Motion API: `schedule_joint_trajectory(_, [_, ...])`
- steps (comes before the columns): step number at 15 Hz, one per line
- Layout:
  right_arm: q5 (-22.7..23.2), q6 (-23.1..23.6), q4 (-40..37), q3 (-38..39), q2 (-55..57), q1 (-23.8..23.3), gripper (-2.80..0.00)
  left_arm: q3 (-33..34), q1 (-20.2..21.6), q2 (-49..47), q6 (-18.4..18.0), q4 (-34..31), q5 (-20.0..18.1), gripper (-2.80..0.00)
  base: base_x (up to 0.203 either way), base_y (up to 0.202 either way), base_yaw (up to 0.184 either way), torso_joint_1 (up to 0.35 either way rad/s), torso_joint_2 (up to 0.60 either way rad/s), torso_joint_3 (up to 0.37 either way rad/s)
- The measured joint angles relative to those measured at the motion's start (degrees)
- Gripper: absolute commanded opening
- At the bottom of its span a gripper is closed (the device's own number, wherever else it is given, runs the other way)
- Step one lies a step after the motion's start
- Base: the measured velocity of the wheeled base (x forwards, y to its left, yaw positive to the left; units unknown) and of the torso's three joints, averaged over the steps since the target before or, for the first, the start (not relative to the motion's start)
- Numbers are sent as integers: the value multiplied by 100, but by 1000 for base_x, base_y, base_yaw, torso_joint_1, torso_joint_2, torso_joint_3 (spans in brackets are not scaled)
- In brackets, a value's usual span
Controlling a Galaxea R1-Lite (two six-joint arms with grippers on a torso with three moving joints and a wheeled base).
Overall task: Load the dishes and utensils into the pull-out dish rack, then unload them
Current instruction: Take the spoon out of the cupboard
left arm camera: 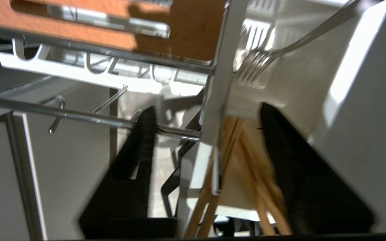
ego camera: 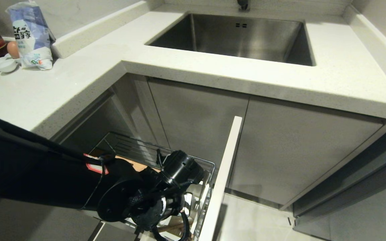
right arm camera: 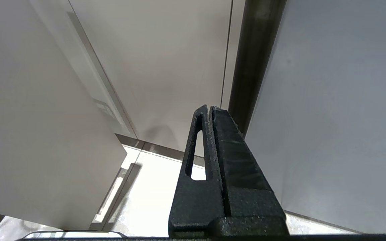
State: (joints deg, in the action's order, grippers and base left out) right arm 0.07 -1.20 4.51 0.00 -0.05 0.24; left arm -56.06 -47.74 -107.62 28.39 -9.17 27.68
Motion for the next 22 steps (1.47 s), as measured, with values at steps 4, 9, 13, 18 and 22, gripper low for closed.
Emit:
schedule_joint_trajectory(4, [0, 1, 0, 0, 0, 0, -280, -7, -60, 122, 9, 33, 8, -280, 0, 0, 0, 0, 0, 0])
schedule_joint_trajectory(9, [0, 4, 2, 0, 0, 0, -280, 17, -149, 234, 0, -29, 123, -280, 0, 0, 0, 0, 0, 0])
schedule_joint_trajectory(13, [0, 4, 0, 0, 0, 0, -280, 2, -320, 465, -6, -297, 250, -280, 0, 0, 0, 0, 0, 0])
schedule_joint_trajectory(18, [0, 4, 0, 0, 0, 0, -280, -549, -694, 1435, 80, -1819, 313, -280, 0, 0, 0, 0, 0, 0])
schedule_joint_trajectory(22, [0, 2, 2, 0, 0, 0, -280, -1140, -763, 2053, 261, -3035, 342, -280, 0, 0, 0, 0, 0, 0])
